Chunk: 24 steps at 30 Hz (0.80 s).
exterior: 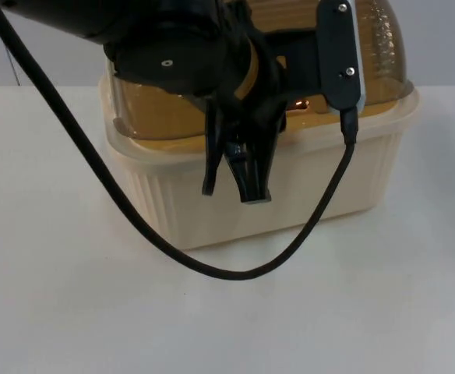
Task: Open the box lid with the left hand, place the block into the box with the right hand, then close the box lid with the left hand.
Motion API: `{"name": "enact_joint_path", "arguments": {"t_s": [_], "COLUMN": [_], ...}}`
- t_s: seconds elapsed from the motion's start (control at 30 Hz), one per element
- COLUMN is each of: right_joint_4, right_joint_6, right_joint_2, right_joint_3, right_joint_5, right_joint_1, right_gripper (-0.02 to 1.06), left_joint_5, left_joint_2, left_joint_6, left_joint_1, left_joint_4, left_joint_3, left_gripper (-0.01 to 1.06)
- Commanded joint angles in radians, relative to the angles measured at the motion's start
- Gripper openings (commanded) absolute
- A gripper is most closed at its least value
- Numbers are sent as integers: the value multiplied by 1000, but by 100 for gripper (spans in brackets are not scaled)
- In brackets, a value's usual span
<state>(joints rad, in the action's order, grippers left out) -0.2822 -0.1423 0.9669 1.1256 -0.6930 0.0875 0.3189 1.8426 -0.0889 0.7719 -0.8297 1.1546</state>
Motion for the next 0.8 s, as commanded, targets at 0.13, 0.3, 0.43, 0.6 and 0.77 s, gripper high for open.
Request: {"name": "enact_joint_path", "arguments": {"t_s": [0.13,0.3,0.43,0.6,0.77], "right_joint_4": [-2,-2,-2,-2,-2], "right_joint_6": [2,2,2,2,2], "right_joint_2": [0,0,-5,-6,-6], "right_joint_3": [7,7,7,7,7], "right_joint_5": [0,0,0,-10,-12], "right_joint_1": [4,4,4,4,4], "right_gripper": [105,105,105,105,105], "left_joint_5": [54,79,94,116,148], "left_joint_2": [-23,-30,-36,-41,-41], "left_joint_6": [-7,-5,39,202,410], "left_joint_1": [-6,-6,-6,-6,-6], "left_joint_4": [-17,-17,-36,-162,-340], "left_joint_3": [10,10,10,10,10], "left_gripper": [0,0,0,0,0]}}
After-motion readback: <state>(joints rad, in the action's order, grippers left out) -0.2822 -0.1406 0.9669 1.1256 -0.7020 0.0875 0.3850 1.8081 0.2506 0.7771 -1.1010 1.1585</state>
